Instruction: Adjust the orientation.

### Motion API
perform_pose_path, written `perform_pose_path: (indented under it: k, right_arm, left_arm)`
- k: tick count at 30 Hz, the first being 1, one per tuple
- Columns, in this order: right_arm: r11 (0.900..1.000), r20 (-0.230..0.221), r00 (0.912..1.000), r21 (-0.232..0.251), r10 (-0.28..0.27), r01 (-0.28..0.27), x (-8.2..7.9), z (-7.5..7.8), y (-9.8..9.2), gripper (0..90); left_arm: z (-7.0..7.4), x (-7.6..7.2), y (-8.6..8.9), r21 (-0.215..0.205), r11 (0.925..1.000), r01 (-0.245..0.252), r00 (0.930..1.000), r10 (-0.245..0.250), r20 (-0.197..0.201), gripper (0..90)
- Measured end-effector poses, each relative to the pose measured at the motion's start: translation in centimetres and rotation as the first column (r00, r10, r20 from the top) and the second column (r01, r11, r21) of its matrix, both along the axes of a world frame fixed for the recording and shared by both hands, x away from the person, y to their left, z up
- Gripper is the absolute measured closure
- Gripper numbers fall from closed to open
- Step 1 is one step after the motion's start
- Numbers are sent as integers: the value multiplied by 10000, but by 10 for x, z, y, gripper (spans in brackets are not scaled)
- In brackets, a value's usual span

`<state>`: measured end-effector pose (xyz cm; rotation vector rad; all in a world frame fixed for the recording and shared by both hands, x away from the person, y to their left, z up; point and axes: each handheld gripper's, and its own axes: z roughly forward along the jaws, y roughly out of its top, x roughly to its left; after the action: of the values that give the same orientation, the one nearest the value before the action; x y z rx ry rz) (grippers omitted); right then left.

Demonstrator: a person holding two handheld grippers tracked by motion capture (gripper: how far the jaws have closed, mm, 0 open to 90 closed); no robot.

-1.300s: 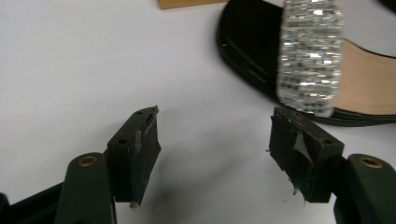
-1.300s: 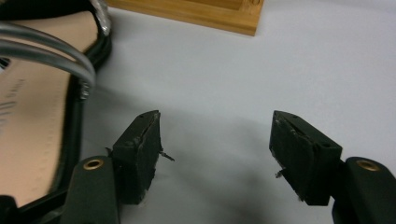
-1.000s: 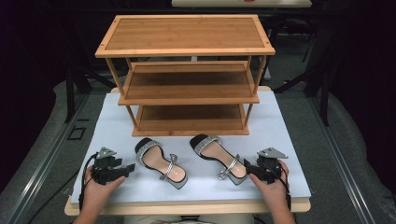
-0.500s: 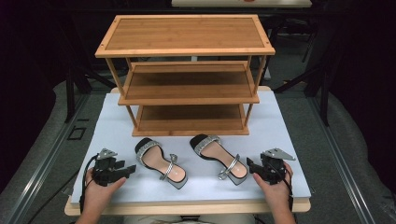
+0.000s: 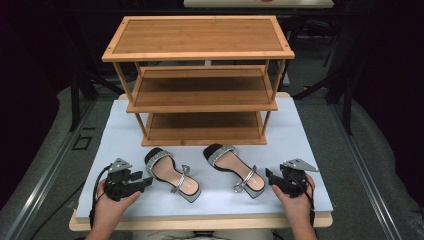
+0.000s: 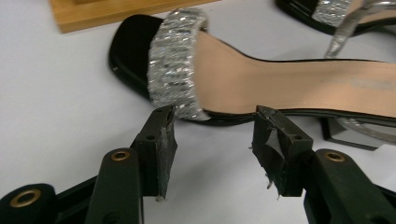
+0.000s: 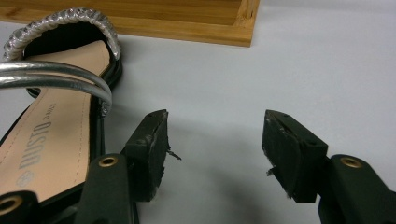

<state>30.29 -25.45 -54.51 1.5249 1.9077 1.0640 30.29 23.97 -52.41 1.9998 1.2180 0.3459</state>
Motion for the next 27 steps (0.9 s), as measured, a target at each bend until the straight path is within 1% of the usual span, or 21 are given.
perform_pose_path:
  k: [1,2,3,4,6,7,9,10,13,14,16,20,21,22,23,24,25,26,27]
  right_arm:
    - [10000,-5,10000,6,-64,64,0,0,1,404]
    - [10000,-5,10000,6,-64,64,0,0,1,404]
    - [9999,160,9997,-21,-171,172,1,-1,2,404]
    - [10000,36,10000,-56,-50,51,0,0,2,404]
    - [9999,7,10000,-102,-38,38,1,-1,2,404]
    - [9999,-16,10000,-120,-72,71,1,-1,2,405]
    - [9999,-79,9999,-79,-73,73,1,-2,2,406]
    - [9999,-79,9999,-79,-73,73,1,-2,2,406]
    - [10000,-76,10000,-27,-25,25,1,-2,1,408]
    - [10000,-76,10000,-27,-25,25,1,-2,1,408]
    - [10000,-72,10000,-29,-30,30,1,-2,0,409]
    - [10000,-84,9999,-12,-69,69,1,-2,-1,410]
    - [10000,-88,9999,16,-94,94,1,-2,-1,410]
    - [10000,-88,9999,16,-94,94,1,-2,-1,410]
    - [10000,-97,9999,57,-73,73,1,-2,-1,410]
    - [10000,-97,9999,57,-73,73,1,-2,-1,410]
    - [9999,-98,9999,82,-58,58,1,-2,-2,411]
    - [9999,-98,9999,82,-58,58,1,-2,-2,411]
    - [9999,-105,9999,84,-72,73,1,-2,-1,411]
  left_arm:
    - [2,2,-6,39,10000,86,10000,-86,-20,490]
    - [2,2,-6,39,10000,86,10000,-86,-20,490]
    - [4,3,-8,-64,9998,163,9999,-163,10,490]
    - [6,2,-11,-147,9994,312,9995,-312,40,490]
    - [13,-2,-19,-263,9971,710,9973,-705,205,490]
    - [14,-3,-21,-249,9960,863,9960,-857,236,490]
    - [16,-6,-26,-250,9949,979,9948,-972,290,491]
    - [16,-6,-26,-250,9949,979,9948,-972,290,494]
    - [15,-10,-32,-163,9922,1239,9920,-1235,259,506]
    - [15,-10,-32,-163,9922,1239,9920,-1235,259,507]
    - [11,-14,-35,-104,9908,1351,9908,-1350,109,507]
    - [7,-18,-34,-46,9899,1415,9899,-1415,-27,509]
    - [6,-21,-33,-159,9890,1474,9890,-1475,-65,513]
    - [6,-21,-33,-159,9890,1474,9890,-1475,-65,514]
    - [6,-27,-34,-329,9862,1625,9866,-1628,-68,516]
    - [6,-27,-34,-329,9862,1625,9866,-1628,-68,519]
    - [6,-31,-36,-369,9835,1769,9841,-1773,-95,520]
    - [6,-31,-36,-369,9835,1769,9841,-1773,-95,520]
    - [6,-35,-39,-321,9809,1918,9813,-1922,-119,520]
